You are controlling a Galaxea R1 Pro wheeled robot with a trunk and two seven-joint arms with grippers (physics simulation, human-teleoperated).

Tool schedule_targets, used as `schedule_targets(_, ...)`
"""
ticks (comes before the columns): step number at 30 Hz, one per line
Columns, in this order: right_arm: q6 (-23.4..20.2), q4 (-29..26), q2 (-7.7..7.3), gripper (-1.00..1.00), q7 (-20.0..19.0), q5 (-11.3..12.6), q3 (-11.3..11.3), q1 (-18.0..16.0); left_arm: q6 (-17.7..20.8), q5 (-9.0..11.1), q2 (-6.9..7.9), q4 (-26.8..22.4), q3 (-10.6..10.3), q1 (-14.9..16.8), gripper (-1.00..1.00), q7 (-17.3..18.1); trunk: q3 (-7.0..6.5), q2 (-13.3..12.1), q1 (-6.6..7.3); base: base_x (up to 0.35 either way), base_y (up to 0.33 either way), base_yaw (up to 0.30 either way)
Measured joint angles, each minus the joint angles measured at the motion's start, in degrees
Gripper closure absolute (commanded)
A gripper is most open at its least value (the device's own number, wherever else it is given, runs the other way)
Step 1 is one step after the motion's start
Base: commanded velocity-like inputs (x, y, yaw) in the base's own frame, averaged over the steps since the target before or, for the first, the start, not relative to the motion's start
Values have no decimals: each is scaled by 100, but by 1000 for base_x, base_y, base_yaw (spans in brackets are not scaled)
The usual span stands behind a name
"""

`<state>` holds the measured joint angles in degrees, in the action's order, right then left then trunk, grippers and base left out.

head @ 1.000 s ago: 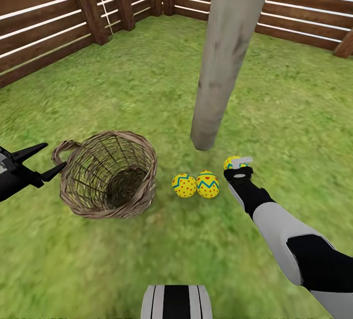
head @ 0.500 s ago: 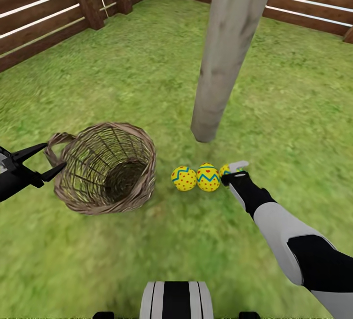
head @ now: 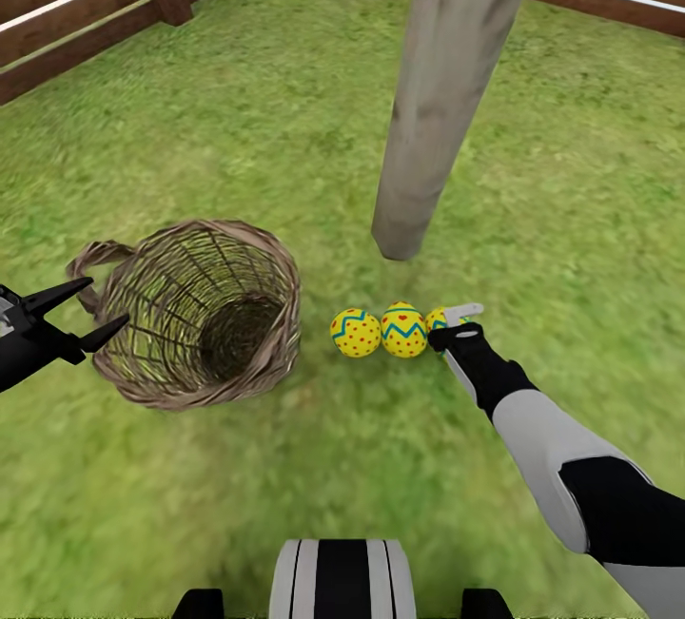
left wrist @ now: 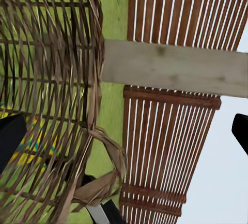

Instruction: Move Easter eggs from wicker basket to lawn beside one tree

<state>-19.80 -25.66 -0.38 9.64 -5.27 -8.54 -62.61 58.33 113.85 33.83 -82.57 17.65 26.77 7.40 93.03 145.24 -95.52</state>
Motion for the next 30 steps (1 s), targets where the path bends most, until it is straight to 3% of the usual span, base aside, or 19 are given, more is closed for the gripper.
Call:
schedule_targets(5,-5,-68,-8,100,2,12,7,1,-13,3,-30,6,-3,1,-100,0,23,1,-3,0,0,0)
schedule_targets(6,-6,-68,-8,-100,2,13,7,1,-13,4,-33,10,-7,0,-100,0,23,1,-3,0,0,0)
schedule_targets(12,-14,-43,-5,-100,3,-60,7,1,-24,5,-43,34,-8,-3,-100,0,23,1,-3,0,0,0)
schedule_targets(16,-14,244,-4,-100,10,-72,2,-1,-31,2,-44,42,-7,-3,-100,0,-65,-4,8,0,0,0)
schedule_targets(18,4,256,-2,-100,-14,70,7,4,-29,1,-44,44,-9,-2,-100,0,-109,-7,11,0,0,0)
schedule_targets(30,10,256,4,-100,-15,72,6,4,-31,-9,-39,53,-1,-1,-100,0,-375,-23,42,-13,0,0)
